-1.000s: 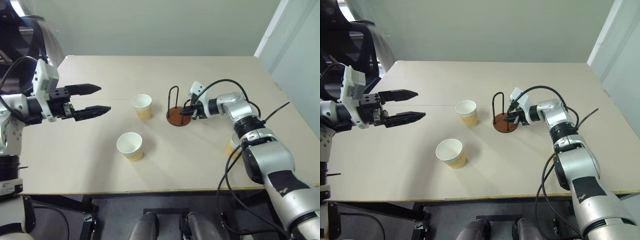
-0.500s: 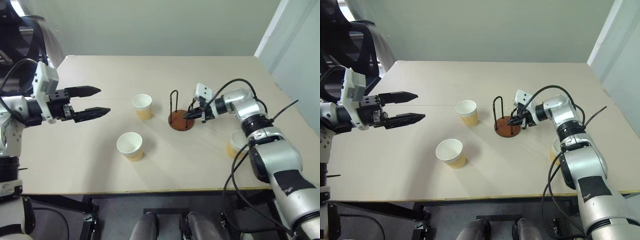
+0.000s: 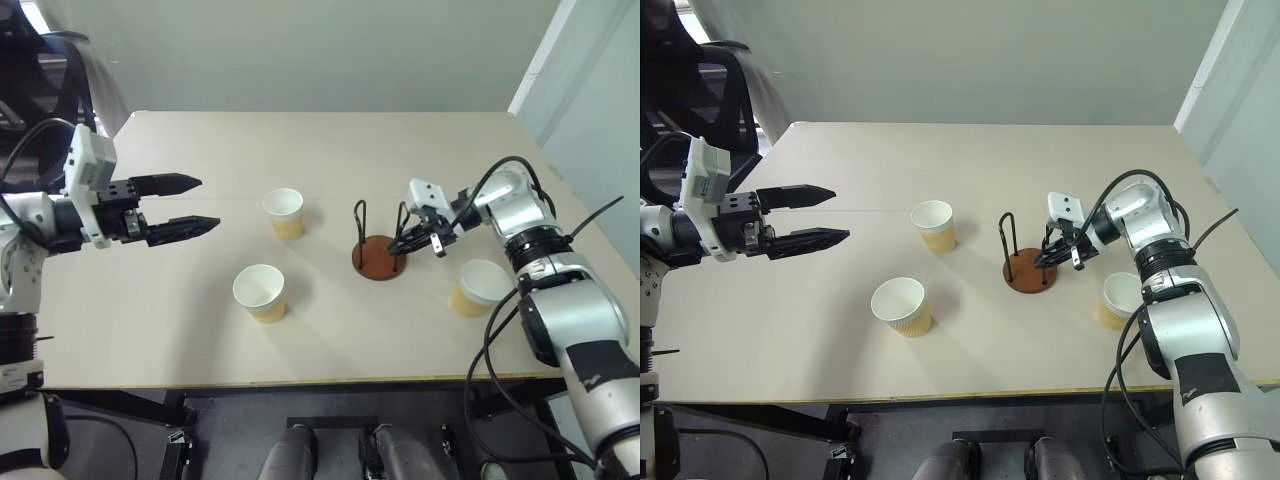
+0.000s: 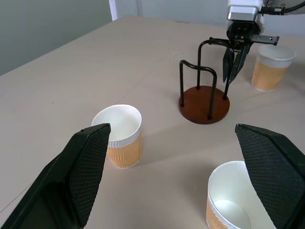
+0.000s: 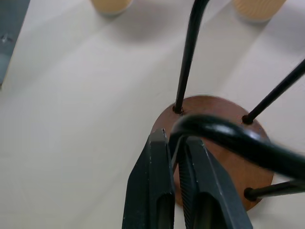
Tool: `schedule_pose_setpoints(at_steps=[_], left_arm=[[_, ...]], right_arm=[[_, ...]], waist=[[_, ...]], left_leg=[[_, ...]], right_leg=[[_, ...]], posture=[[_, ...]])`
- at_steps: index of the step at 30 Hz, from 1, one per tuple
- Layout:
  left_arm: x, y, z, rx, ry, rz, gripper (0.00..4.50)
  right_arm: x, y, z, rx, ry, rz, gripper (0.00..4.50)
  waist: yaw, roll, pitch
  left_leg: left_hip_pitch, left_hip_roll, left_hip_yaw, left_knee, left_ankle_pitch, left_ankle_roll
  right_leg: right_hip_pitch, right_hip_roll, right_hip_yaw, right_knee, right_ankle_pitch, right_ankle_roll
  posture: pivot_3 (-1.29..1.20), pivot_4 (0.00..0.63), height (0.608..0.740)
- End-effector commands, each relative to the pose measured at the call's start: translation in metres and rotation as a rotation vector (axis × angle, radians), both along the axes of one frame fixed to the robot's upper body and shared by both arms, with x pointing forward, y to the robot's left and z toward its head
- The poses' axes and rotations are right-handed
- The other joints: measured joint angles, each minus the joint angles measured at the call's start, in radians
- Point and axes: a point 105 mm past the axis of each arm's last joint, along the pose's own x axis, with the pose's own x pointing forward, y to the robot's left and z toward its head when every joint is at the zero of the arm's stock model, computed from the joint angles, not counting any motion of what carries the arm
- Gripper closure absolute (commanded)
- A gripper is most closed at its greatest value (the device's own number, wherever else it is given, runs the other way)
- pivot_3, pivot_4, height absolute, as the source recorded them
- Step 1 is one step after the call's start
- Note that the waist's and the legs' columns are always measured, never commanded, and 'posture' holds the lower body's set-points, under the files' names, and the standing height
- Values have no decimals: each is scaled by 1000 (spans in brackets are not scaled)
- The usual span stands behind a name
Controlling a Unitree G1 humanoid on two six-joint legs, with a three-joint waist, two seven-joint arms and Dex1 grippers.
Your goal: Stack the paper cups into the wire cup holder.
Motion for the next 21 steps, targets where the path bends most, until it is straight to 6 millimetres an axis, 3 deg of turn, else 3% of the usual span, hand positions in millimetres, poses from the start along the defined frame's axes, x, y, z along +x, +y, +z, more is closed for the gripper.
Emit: schedule_pose_setpoints(at_steps=[1, 14, 21], left_arm=[[-5, 3, 14, 11, -42, 4, 0], [-6, 3, 16, 17, -40, 5, 0], [-7, 3, 17, 23, -41, 9, 0]], right_arm=[[-4, 5, 9, 13, -28, 47, 4444], [-12, 18, 7, 12, -5, 114, 4444], [-9, 13, 0, -49, -13, 117, 4444]], waist=[[0, 0, 0], [-1, 0, 0], [-1, 0, 0]], left_leg=[[0, 0, 0, 0, 0, 0], [0, 0, 0, 0, 1, 2], [0, 0, 0, 0, 1, 2]], right_leg=[[0, 0, 0, 0, 0, 0], [0, 0, 0, 0, 0, 0], [0, 0, 0, 0, 0, -1]], posture=[[0, 150, 740], [0, 150, 740], [0, 150, 740]])
